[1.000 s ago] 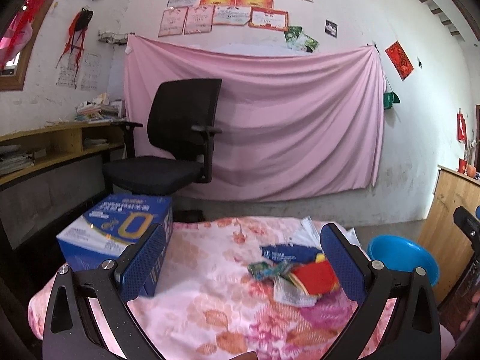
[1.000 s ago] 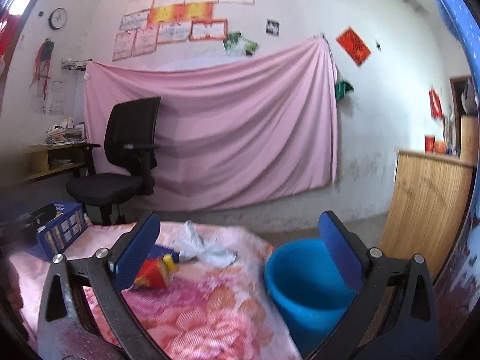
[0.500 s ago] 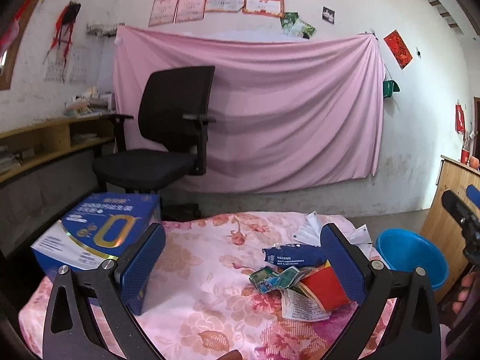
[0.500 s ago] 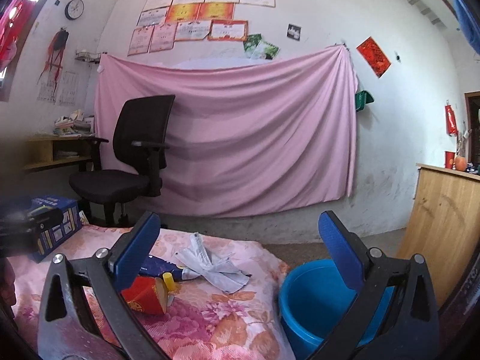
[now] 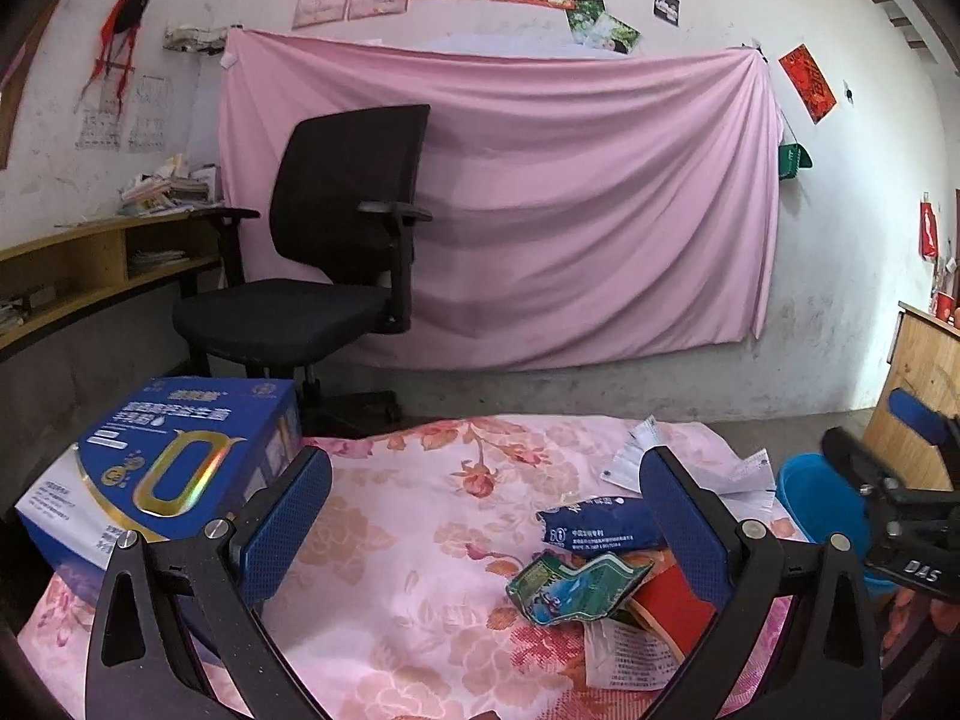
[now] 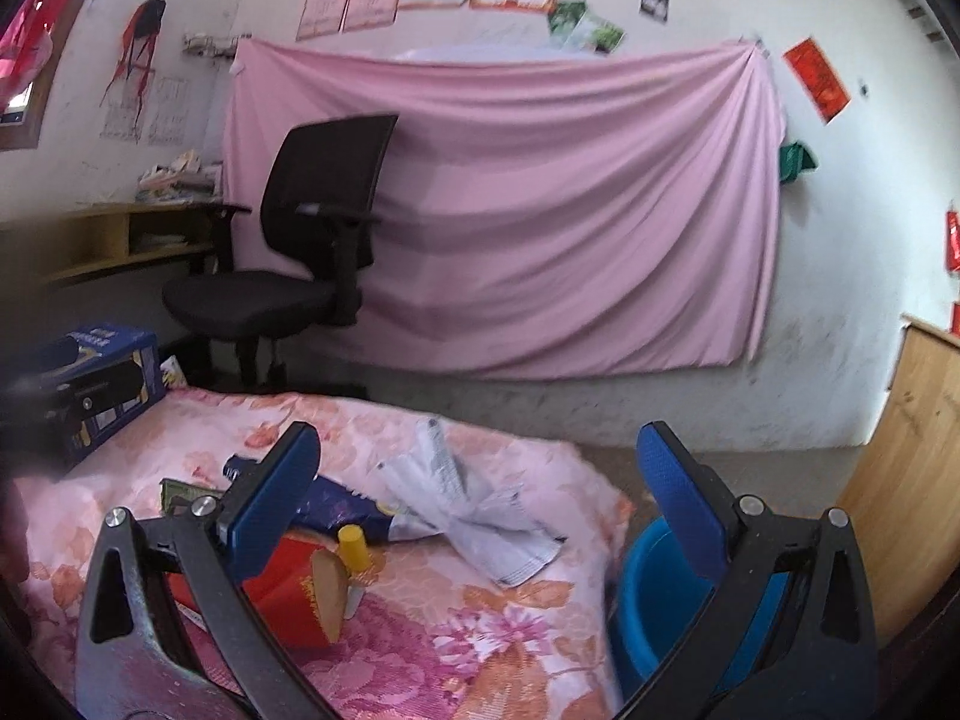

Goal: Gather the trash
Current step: 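Move both grippers down toward the trash pile on the bed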

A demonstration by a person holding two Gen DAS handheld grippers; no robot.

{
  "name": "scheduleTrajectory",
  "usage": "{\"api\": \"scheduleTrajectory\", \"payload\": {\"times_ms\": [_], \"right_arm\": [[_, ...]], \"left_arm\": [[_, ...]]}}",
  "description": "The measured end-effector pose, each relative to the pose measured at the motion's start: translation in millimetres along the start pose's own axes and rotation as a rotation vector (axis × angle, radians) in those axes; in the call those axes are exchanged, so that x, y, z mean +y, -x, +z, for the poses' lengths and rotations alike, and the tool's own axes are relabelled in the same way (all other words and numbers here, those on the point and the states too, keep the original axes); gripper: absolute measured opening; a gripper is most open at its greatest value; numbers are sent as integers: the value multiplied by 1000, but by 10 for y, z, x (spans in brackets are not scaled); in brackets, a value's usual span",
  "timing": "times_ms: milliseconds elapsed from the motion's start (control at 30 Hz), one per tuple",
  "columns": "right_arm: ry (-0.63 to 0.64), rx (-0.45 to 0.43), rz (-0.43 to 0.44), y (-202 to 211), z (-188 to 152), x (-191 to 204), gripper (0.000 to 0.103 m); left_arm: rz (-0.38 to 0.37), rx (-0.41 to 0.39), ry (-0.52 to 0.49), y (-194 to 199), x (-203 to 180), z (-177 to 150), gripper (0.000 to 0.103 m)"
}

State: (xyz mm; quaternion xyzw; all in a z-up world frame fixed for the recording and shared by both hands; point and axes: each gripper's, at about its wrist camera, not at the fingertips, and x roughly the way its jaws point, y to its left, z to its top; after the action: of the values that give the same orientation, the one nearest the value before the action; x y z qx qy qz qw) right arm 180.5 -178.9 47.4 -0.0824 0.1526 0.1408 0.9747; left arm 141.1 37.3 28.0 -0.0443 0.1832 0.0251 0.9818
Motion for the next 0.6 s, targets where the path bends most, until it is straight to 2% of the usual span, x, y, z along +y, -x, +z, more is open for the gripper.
{"api": "scheduleTrajectory", "payload": {"times_ms": [67,133,167,267,333,400,467,567,600], "right_arm": [[-16,44,33,-98,-9,-8,103],[-33,106,68,-221,-33,-31,103],[-44,145,86,-296,-52,-44,99],[-68,233,141,-462,-107,-63,90],[-69,266,173,-511,-132,-48,85],[-56,290,203,-541,-147,-9,79],[-39,319,234,-576,-162,46,78],[-10,367,286,-625,-191,122,78],[2,375,294,-629,-197,147,78]], "left_arm": [[-6,36,-4,-60,-2,-4,98],[-18,90,3,-157,7,-11,89],[-22,126,13,-225,20,-17,82],[-42,212,52,-381,77,-53,71],[-63,250,82,-452,123,-73,64],[-87,283,102,-509,144,-102,52],[-108,326,110,-570,145,-126,48],[-144,391,109,-634,114,-183,36],[-154,405,105,-645,93,-191,35]]}}
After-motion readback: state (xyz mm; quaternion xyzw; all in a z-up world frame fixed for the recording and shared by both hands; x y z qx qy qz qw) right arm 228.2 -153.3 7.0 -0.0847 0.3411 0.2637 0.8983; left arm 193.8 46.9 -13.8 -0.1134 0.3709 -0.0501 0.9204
